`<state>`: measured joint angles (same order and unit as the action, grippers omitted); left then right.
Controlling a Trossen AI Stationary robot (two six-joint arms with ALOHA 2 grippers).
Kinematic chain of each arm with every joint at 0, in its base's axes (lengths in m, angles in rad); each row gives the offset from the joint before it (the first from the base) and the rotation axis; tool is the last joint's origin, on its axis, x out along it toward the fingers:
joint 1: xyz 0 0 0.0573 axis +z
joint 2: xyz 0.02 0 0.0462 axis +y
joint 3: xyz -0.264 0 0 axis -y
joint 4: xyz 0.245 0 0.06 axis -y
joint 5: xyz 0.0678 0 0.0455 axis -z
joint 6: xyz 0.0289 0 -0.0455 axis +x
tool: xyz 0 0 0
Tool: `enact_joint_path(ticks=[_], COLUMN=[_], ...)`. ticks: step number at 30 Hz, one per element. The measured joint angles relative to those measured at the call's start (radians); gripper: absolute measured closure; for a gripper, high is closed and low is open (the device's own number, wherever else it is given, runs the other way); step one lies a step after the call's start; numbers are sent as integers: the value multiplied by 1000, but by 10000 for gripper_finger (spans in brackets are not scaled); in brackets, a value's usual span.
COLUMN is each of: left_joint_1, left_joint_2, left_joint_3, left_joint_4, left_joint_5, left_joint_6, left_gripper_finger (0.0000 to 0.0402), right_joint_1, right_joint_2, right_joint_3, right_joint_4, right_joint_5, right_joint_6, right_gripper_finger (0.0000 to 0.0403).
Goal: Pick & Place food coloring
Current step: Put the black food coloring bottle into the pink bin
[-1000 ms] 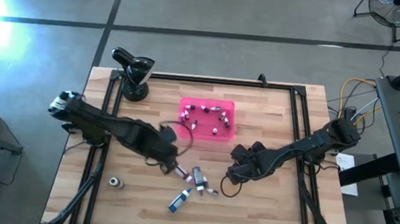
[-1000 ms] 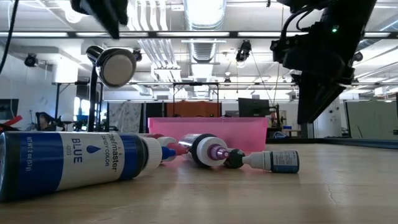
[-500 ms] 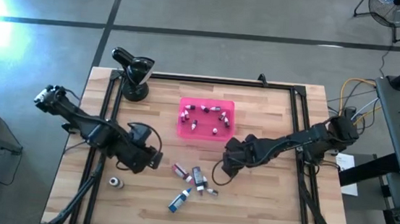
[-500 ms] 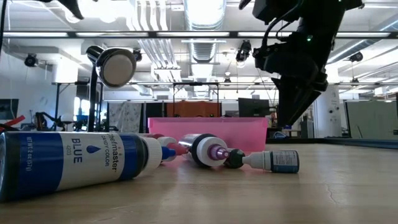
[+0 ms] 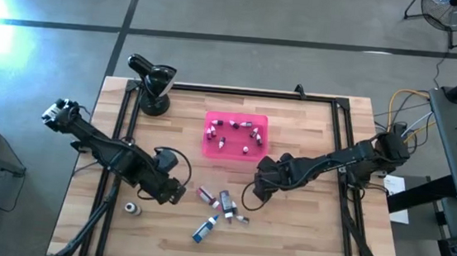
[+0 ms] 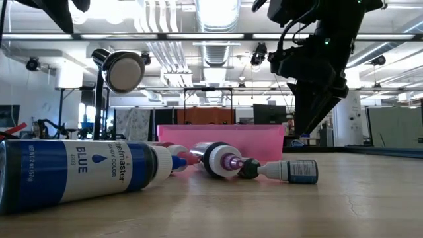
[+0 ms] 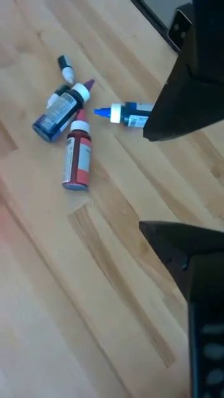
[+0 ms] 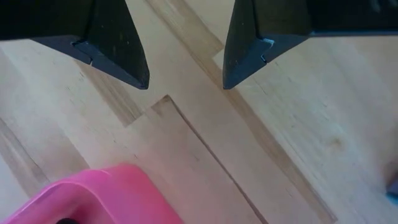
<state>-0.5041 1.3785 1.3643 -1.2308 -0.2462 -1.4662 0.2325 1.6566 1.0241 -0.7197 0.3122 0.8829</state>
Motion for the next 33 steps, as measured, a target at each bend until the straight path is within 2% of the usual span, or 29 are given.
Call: enact_joint_path(ticks=[2,6,12,16,26,33], left_joint_1=[-2,-5,-57,-114,-288,-336], left_joint_2=[-1,-2,-1,-1,13,21], left_joint_3=[0,-23,-61,-61,-81,-209], left_joint_4=[-3,-23,-113,-186,-187,-41], left_joint_5=[24,151,314,323,305,357], left_joint_6=[10,10,-114,-220,-394,-424], left_gripper_finger=[176,144,144,150,152,152], right_joint_1=[0,-1,-2,-2,-2,-2], right_joint_2=[0,0,0,0,0,0], right_joint_3=[0,0,0,0,0,0], right_joint_4=[0,-1,-1,-1,1,3], right_joint_5=[0,0,-9,-23,-25,-25], right_joint_6=[0,0,0,0,-4,3], right_gripper_finger=[202,202,202,202,202,202])
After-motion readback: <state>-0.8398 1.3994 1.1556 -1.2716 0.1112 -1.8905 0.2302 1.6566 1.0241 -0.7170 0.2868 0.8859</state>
